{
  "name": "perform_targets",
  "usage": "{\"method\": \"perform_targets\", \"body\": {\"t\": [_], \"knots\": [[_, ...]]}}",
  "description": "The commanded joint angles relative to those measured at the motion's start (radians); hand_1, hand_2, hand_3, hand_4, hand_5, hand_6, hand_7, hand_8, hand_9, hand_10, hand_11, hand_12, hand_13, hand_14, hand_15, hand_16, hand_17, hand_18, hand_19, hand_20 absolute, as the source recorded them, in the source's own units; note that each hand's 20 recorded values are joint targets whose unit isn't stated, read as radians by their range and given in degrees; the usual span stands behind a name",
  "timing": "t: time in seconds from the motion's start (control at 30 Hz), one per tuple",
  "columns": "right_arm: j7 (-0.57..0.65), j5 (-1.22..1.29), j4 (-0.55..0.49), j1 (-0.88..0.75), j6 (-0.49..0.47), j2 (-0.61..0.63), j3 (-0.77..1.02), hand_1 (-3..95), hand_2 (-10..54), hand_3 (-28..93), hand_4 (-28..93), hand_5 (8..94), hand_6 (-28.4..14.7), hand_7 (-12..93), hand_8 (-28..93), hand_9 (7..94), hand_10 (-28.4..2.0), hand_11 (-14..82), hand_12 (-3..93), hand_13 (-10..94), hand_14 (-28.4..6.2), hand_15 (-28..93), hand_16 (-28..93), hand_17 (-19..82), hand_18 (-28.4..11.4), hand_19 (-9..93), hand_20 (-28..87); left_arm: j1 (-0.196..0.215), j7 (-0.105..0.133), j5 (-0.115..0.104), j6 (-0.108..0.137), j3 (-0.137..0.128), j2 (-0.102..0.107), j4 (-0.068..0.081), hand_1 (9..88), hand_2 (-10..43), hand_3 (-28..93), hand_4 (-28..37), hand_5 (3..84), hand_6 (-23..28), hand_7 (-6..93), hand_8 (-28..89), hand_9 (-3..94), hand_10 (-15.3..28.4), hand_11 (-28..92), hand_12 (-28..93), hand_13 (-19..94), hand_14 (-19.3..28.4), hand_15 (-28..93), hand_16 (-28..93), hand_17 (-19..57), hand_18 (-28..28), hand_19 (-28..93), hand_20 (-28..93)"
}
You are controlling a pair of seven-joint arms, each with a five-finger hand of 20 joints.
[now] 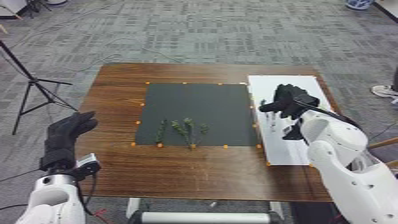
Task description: Arrange flowers
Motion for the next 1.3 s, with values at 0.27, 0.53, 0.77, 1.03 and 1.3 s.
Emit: {"method": "perform_targets", "body": {"t": [0.27,0.53,0.77,1.03,1.3], "knots": [[0.064,-0.106,0.12,0.096,-0.111,-0.065,-0.028,26.6,-9.5,60,-11,77.0,-5.7,19,-3,89.2,-14.0,27.7,26.0,94,-2.7,57,31,67,-13.4,93,58,0.009,-0.02,0.01,-0.011,0.011,-0.011,-0.015,28.4,14.6,68,-24.6,58.9,4.5,16.6,-7,58.1,15.2,27,15,45,19.0,28,-3,9.5,12.0,10,18],[0.083,-0.161,0.18,0.148,-0.169,-0.119,-0.065,27.1,-9.5,58,-10,74.2,-7.9,15,-3,88.5,-15.1,24.4,24.1,94,-2.5,57,29,68,-12.3,93,57,0.016,-0.017,0.009,-0.013,0.006,-0.016,-0.02,28.6,14.5,68,-24.5,59.1,4.4,16.7,-8,58.3,15.2,27,15,45,19.0,28,-3,9.5,11.9,10,18],[0.086,-0.19,0.207,0.161,-0.215,-0.16,-0.093,27.4,-9.5,57,-10,72.3,-9.4,13,-2,87.3,-16.0,23.1,23.5,94,-2.4,56,29,68,-11.5,93,55,0.018,-0.019,0.008,-0.01,0.005,-0.022,-0.022,28.6,14.5,68,-24.5,59.0,4.4,16.8,-8,58.3,15.1,27,15,45,19.0,28,-3,9.5,11.9,10,18],[0.126,-0.193,0.223,0.156,-0.214,-0.166,-0.132,40.2,-9.5,60,-12,71.9,-9.4,14,-2,87.4,-15.4,23.5,23.4,94,-1.9,56,28,68,-10.2,93,52,0.013,-0.021,0.009,-0.012,0.009,-0.027,-0.02,28.7,14.6,68,-24.4,59.0,4.3,17.0,-8,58.4,15.1,27,15,45,19.1,28,-3,9.5,12.0,10,18],[0.13,-0.172,0.215,0.133,-0.205,-0.162,-0.118,65.2,-9.5,48,-8,65.3,-5.2,29,29,93.1,-8.6,16.5,46.3,94,-0.2,60,25,71,-7.6,93,49,0.022,-0.021,0.002,-0.008,0.005,-0.03,-0.024,28.7,14.6,68,-24.3,58.9,4.2,17.0,-8,58.4,15.1,27,15,45,19.1,28,-3,9.5,12.0,10,18]]}}
